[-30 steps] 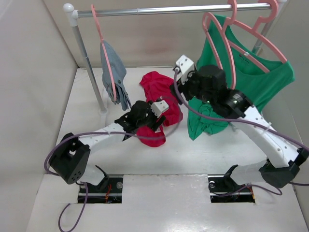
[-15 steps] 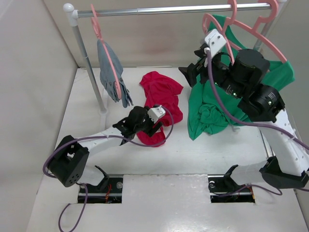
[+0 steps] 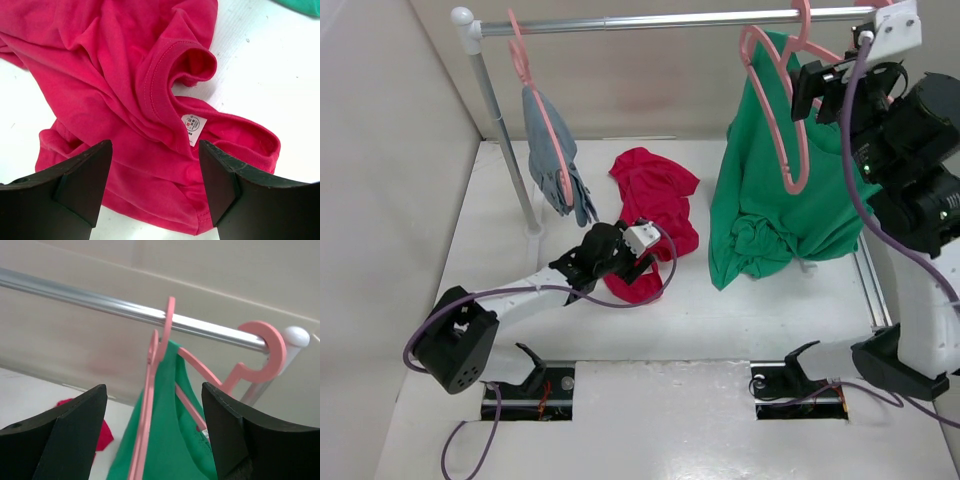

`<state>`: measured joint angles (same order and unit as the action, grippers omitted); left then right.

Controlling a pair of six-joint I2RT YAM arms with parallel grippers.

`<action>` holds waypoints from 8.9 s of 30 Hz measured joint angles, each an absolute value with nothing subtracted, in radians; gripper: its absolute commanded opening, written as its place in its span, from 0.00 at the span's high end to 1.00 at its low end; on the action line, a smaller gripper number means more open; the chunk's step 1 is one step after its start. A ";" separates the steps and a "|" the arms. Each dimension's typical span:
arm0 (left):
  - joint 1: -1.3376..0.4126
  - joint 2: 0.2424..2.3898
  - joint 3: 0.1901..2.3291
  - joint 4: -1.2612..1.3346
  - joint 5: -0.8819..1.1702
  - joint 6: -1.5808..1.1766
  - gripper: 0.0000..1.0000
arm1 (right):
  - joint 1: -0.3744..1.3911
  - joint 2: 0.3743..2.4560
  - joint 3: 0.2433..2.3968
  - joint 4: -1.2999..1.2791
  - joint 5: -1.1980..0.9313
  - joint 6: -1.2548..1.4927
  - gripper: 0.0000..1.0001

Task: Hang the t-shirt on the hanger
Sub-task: Grab a hanger with the right arm, then place tshirt on hanger

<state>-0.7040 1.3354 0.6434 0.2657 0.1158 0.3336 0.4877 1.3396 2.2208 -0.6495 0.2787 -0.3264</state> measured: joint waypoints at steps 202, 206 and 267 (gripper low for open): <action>-0.645 1.269 1.235 -0.304 0.480 0.285 1.00 | 0.507 1.102 0.962 -0.260 0.129 0.345 1.00; -0.661 1.226 1.230 -0.313 0.519 0.308 1.00 | 0.540 1.114 1.034 -0.244 0.166 0.260 1.00; -0.548 1.666 1.102 0.268 0.359 0.200 0.56 | 0.479 0.938 0.689 0.120 -0.266 -0.071 1.00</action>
<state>-0.5480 1.6661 1.1015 0.2680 0.3592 0.2005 0.4789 0.9379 0.6888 0.1196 -0.2661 -0.0708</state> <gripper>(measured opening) 0.564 0.095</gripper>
